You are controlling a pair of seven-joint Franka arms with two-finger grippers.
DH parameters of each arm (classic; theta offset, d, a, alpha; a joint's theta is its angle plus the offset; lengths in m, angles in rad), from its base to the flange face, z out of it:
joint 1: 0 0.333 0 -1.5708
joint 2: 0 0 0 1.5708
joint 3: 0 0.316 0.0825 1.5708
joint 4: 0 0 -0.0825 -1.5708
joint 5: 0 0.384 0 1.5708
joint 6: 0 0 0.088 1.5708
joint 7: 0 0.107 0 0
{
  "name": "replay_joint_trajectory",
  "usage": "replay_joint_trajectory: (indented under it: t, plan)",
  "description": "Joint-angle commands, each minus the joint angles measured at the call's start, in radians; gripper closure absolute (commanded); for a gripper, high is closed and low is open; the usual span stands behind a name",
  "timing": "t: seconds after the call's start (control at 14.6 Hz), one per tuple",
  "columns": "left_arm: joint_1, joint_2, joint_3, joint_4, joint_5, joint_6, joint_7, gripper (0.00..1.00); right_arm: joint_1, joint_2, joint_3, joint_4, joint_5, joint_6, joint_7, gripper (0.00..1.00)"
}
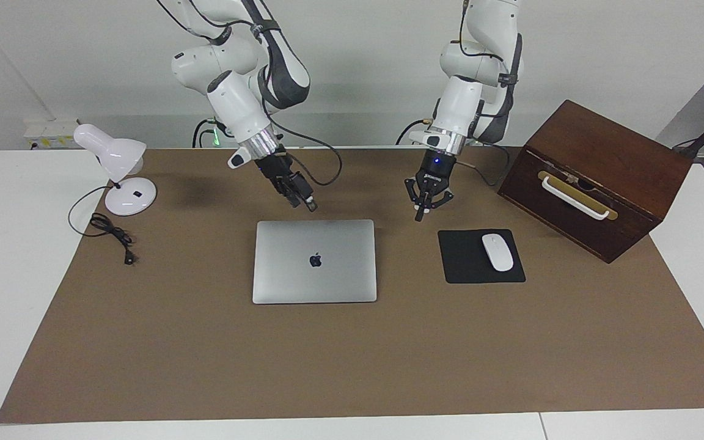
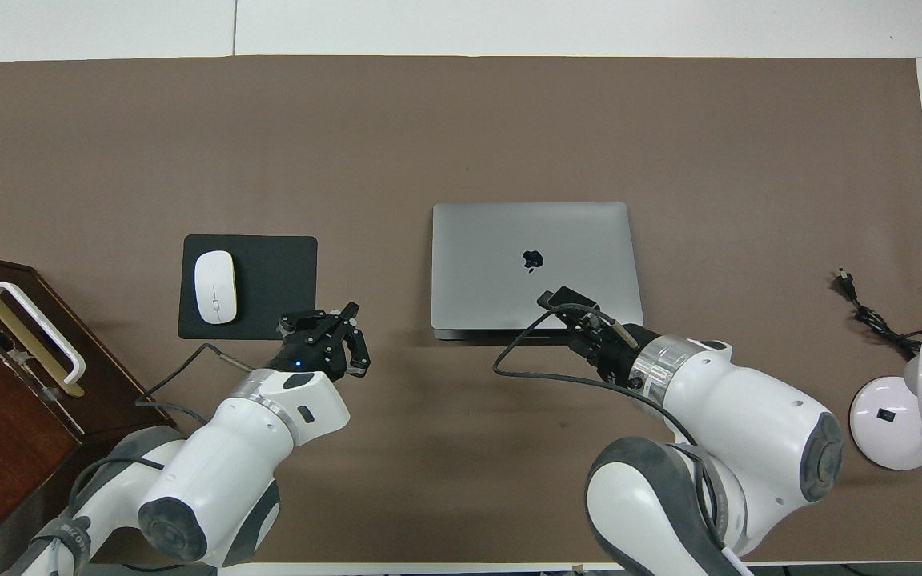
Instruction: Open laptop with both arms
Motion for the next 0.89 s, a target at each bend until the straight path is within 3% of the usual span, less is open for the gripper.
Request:
replay_joint_trajectory:
  t: [0.0,0.34,0.82]
  plan:
    - [-0.055,0.054,0.016,-0.005,0.009,0.085,-0.015,1.00,0.017,0.013,0.004,-0.020,0.027,0.033,0.010,0.00]
    - [-0.108,0.093,0.016,0.012,0.009,0.086,-0.018,1.00,0.037,0.078,0.004,-0.019,0.030,0.097,-0.002,0.00]
    - [-0.154,0.226,0.016,0.135,0.002,0.086,-0.028,1.00,0.030,0.133,0.004,-0.008,0.047,0.123,-0.059,0.00]
